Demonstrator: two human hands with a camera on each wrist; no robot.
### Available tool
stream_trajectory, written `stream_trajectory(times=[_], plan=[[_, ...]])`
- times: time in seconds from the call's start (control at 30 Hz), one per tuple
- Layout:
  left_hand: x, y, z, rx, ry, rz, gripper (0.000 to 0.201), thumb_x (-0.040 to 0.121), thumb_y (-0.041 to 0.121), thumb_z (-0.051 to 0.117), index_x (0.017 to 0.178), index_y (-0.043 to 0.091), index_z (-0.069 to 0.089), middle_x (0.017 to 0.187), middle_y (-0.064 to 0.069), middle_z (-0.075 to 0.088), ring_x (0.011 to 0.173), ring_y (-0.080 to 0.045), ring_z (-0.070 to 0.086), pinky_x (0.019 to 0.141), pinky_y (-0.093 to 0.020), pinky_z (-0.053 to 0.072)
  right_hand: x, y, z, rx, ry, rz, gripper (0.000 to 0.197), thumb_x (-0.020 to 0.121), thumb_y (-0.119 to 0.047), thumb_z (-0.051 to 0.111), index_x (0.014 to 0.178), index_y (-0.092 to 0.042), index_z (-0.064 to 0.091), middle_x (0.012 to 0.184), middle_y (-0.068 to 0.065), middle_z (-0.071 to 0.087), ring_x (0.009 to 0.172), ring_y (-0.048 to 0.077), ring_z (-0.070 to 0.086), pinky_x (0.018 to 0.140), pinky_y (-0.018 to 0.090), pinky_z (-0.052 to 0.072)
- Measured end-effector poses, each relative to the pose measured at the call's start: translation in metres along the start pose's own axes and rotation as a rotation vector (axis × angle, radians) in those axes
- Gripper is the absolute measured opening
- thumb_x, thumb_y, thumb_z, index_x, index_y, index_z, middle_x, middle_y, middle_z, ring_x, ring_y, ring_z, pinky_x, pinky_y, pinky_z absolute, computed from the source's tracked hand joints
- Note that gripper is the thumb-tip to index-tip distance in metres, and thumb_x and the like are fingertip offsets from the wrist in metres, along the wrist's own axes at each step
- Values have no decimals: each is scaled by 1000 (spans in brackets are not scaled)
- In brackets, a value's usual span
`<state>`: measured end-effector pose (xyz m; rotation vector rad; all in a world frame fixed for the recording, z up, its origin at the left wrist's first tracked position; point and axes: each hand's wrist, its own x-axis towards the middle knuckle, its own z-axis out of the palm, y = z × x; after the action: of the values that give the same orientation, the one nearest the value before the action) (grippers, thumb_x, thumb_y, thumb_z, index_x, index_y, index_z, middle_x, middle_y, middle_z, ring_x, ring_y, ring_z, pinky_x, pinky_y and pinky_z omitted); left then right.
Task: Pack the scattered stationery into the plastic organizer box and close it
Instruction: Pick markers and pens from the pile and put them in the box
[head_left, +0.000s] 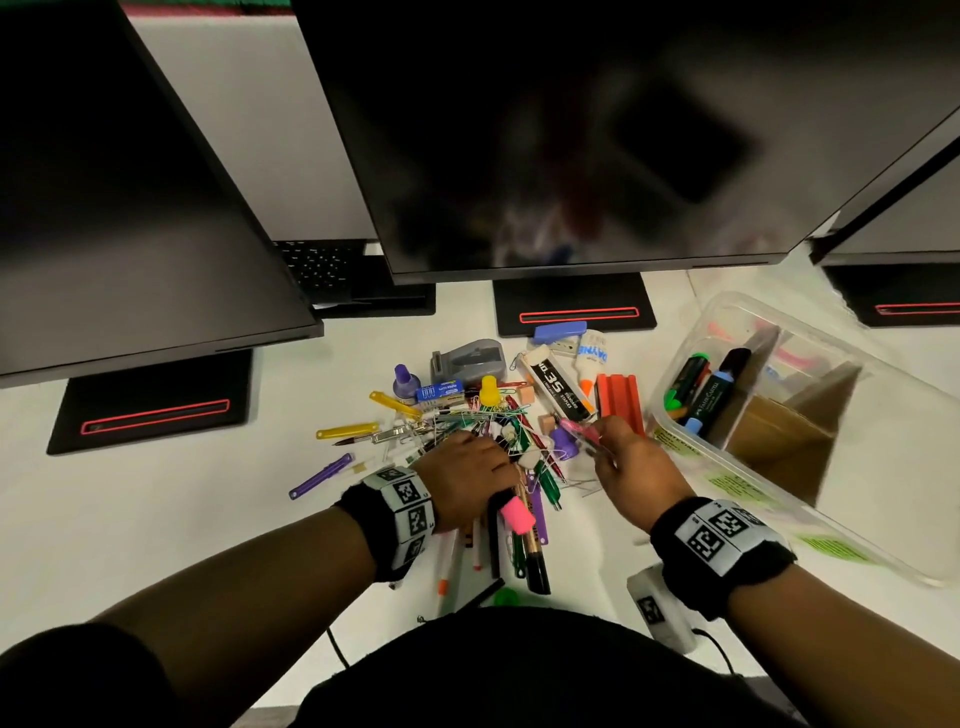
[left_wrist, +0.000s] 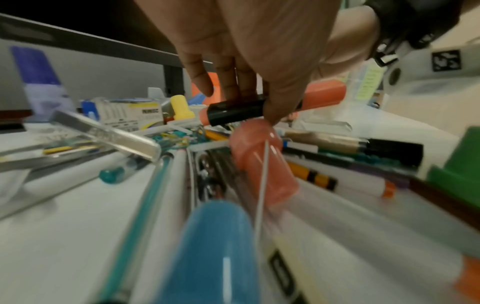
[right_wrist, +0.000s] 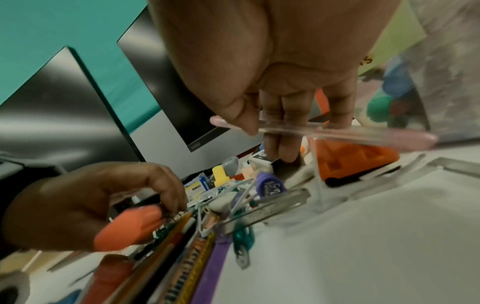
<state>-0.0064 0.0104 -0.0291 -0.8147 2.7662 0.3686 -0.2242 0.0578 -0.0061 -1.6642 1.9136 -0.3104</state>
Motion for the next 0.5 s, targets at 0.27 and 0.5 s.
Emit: stream_trajectory(times=[0.27,0.5], plan=[[-5,-30,-23,-393,126,-342,25,94,19,44,116,13,53,114,-9,61,103,-25,56,86,-31,44,4,-18,12,-6,-222,-93,7,91,-18,52,85,-20,54,77,-11,57,59,13,51,54,23,44],[41,-34,-42,-238,-5,-286,23,91,20,47,111,19,59,113,-4,55,105,-24,56,84,-32,46,1,-35,40,-332,-464,-180,34,84,-41,61,106,-19,50,103,7,66,92,26,62,72,29,45]])
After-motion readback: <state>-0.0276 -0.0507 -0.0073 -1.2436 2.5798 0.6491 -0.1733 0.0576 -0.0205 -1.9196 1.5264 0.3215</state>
